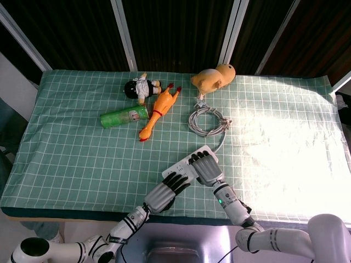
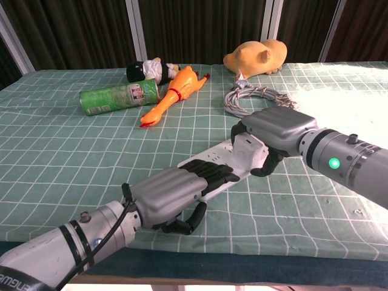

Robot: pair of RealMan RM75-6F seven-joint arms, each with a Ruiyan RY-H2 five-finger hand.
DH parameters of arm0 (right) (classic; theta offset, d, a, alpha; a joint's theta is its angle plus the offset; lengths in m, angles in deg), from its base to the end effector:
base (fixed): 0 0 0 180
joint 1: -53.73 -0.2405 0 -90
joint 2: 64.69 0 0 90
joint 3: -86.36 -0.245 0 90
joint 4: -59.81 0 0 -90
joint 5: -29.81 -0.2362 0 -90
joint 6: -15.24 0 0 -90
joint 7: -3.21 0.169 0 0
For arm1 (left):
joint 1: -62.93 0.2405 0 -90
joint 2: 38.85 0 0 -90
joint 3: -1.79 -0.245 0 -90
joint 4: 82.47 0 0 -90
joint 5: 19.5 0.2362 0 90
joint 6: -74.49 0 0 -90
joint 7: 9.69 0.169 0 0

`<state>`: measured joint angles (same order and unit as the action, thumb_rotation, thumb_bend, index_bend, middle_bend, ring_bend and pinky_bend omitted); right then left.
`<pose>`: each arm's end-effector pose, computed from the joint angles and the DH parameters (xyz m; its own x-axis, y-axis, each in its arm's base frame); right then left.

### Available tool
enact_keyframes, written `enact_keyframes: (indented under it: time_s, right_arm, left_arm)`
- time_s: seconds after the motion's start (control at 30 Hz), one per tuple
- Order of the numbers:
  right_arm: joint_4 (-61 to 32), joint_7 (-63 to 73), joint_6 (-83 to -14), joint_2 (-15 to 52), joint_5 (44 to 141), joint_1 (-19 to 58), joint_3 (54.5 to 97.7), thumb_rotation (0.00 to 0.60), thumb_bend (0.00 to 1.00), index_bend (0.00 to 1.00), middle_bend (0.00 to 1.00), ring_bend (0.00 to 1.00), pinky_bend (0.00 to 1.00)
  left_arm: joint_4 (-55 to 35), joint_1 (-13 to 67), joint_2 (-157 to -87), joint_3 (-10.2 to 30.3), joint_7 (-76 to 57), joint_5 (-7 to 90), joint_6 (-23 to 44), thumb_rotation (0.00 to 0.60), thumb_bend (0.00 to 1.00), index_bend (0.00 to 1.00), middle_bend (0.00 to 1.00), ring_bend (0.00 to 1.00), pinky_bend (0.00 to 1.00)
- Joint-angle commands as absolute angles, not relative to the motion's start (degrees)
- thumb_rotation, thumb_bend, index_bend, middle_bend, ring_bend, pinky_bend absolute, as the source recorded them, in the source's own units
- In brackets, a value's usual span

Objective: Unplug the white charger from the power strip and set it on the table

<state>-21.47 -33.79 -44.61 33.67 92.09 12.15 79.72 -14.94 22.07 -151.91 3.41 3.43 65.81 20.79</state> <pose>-0.1267 -0.3316 -0.0989 0.6249 -0.1914 0.7569 -0.7476 -0.4259 0.5096 -0.0830 0.2627 -0.1882 0.5002 0.3268 0.8019 0.7187 -0.6731 -0.1740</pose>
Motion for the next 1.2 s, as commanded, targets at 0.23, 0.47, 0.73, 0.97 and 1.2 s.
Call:
enact_keyframes:
  time_s: [0.23, 0.47, 0.73, 0.97, 1.2]
  right_arm:
    - [-21.15, -33.26, -45.56, 34.37, 93.44, 12.51, 79.68, 0.600, 0.40, 0.74, 0.50, 0.36, 0.42]
    - [-21.15, -32.80, -46.42, 34.31, 95.06, 12.91, 79.88, 0.600, 0.40, 0.79, 0.53, 0.40, 0.47]
    - [-20.85, -32.01, -46.53, 34.21, 96.45, 13.24, 79.90, 0.600, 0.40, 0.82, 0.55, 0.43, 0.50]
    - [-20.98, -30.24, -47.41, 33.83, 98.13, 13.77, 79.59, 0.600, 0.40, 0.83, 0.56, 0.43, 0.51]
    - [-22.26, -28.43, -47.80, 32.67, 99.07, 14.26, 78.91, 0.600, 0.40, 0.83, 0.56, 0.43, 0.51]
  left_arm:
    - [-15.53, 21.96, -152.13, 3.35, 3.18, 65.84, 20.84, 0.600, 0.78, 0.00, 0.00, 0.00, 0.04]
    - [-15.83, 21.98, -152.31, 3.15, 3.13, 65.90, 20.83, 0.600, 0.78, 0.00, 0.00, 0.00, 0.04]
    - [-15.95, 22.17, -152.55, 2.87, 3.56, 65.88, 20.75, 0.600, 0.78, 0.00, 0.00, 0.00, 0.04]
    - [-16.12, 22.31, -152.69, 2.73, 3.85, 65.80, 20.74, 0.600, 0.78, 0.00, 0.00, 0.00, 0.04]
    - [-15.62, 22.54, -152.67, 2.58, 4.38, 66.07, 20.20, 0.600, 0.78, 0.00, 0.00, 0.00, 0.04]
